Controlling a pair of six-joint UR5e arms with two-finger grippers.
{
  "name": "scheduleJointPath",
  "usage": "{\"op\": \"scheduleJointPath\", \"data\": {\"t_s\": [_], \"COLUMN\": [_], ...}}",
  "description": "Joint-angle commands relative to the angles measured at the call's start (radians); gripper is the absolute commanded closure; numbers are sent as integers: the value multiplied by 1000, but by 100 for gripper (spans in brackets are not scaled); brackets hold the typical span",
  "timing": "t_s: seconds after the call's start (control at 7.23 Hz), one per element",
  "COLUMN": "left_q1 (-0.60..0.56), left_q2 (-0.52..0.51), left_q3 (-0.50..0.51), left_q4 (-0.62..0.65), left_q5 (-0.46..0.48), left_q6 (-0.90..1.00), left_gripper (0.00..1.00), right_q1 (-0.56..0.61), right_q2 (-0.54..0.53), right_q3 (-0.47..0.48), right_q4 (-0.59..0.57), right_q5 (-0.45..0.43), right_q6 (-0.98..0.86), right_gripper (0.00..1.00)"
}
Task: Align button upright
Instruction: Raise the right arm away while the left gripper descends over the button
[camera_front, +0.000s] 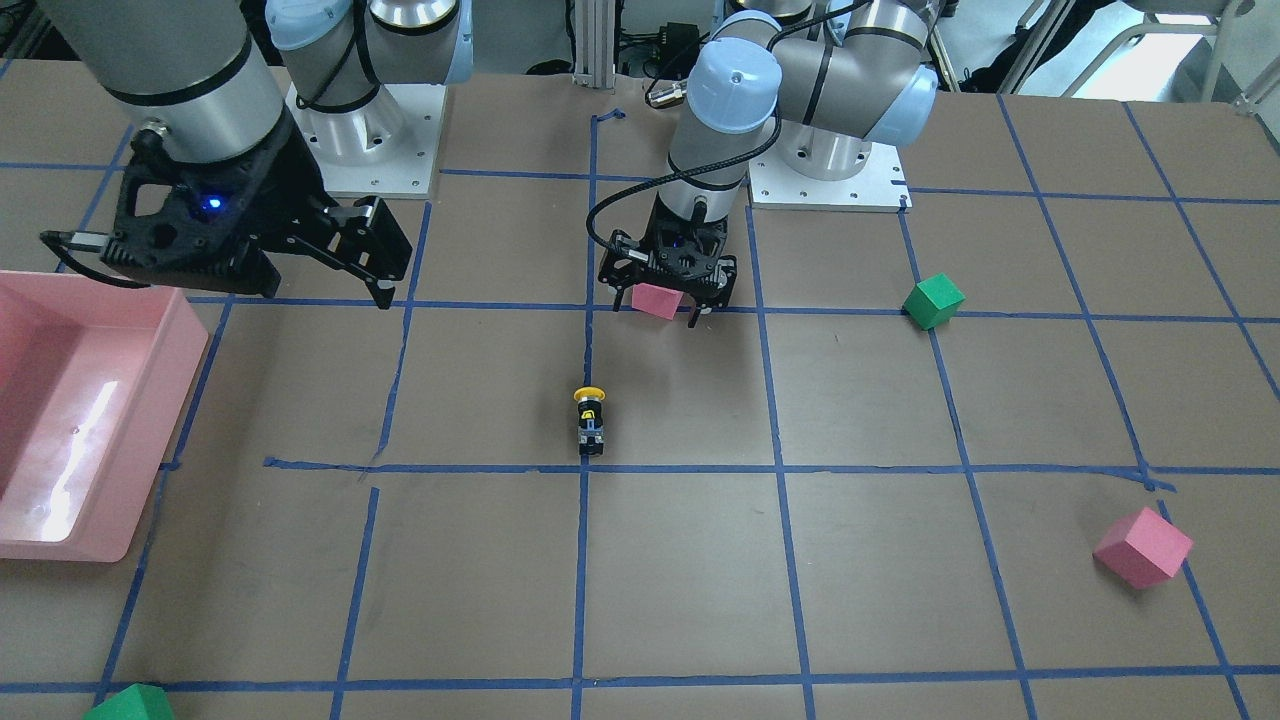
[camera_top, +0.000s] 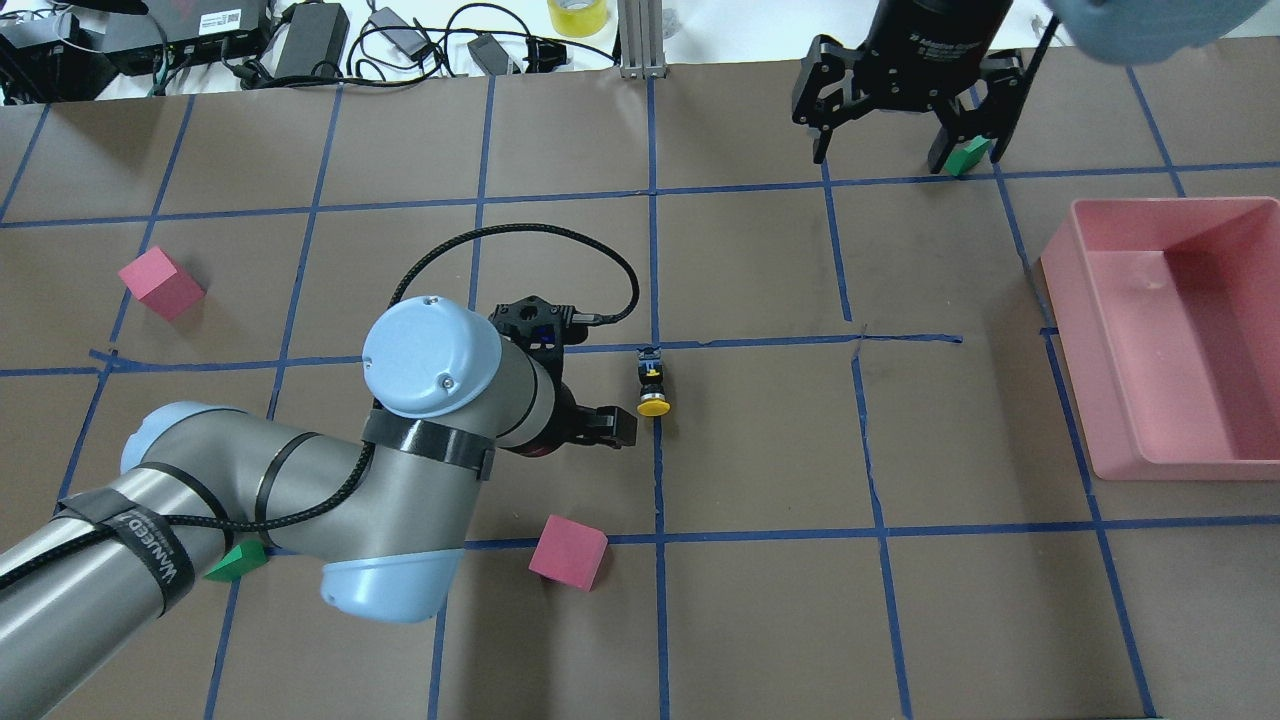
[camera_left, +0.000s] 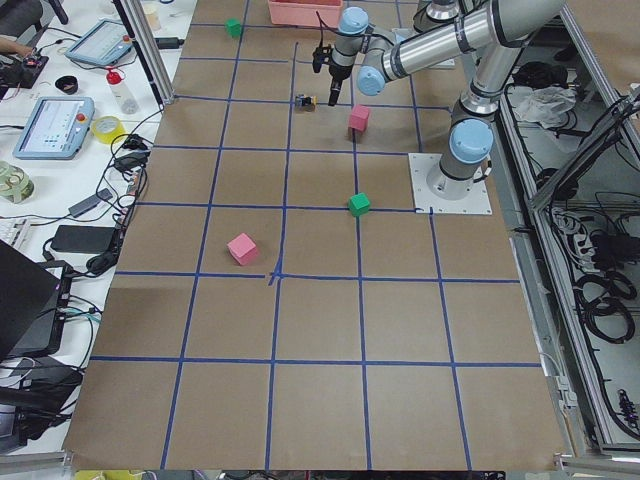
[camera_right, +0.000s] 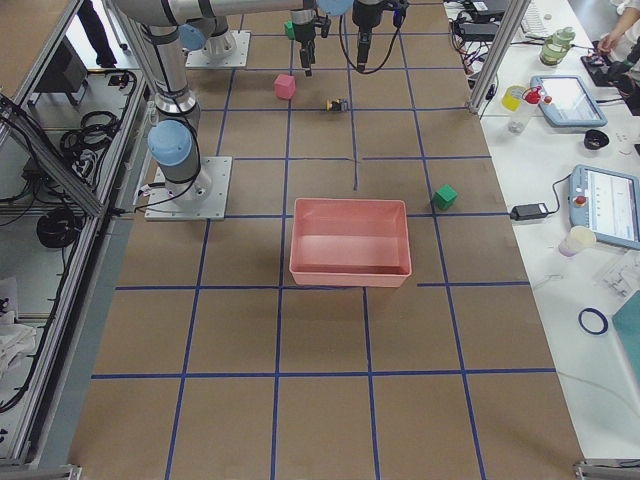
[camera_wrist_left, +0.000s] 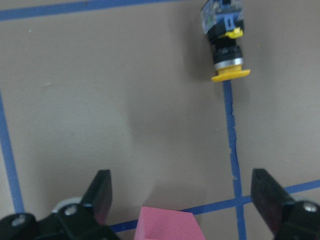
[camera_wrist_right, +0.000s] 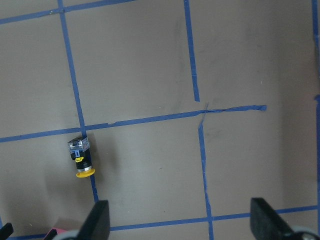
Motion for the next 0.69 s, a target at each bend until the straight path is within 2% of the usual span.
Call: {"op": "scheduleJointPath", "data": {"t_s": [0.0,0.14,0.55], "left_q1": [-52,-80,-150], "left_q2": [-77,-109,-196], "left_q3": [-1,-1,-1], "left_q4": [149,205,347], "left_q5": [3,59,95], "left_q6": [-63,-90,-138], "left_gripper": [0,0,0], "right_q1": [-54,-50,-48], "right_q2": [-4,-31,-34], "right_q3": [-10,-4,11], "right_q4": [20,33,-10], "right_q5": [-11,-15,-31], "right_q6": [-125,-96,-88], "right_gripper": [0,0,0]}}
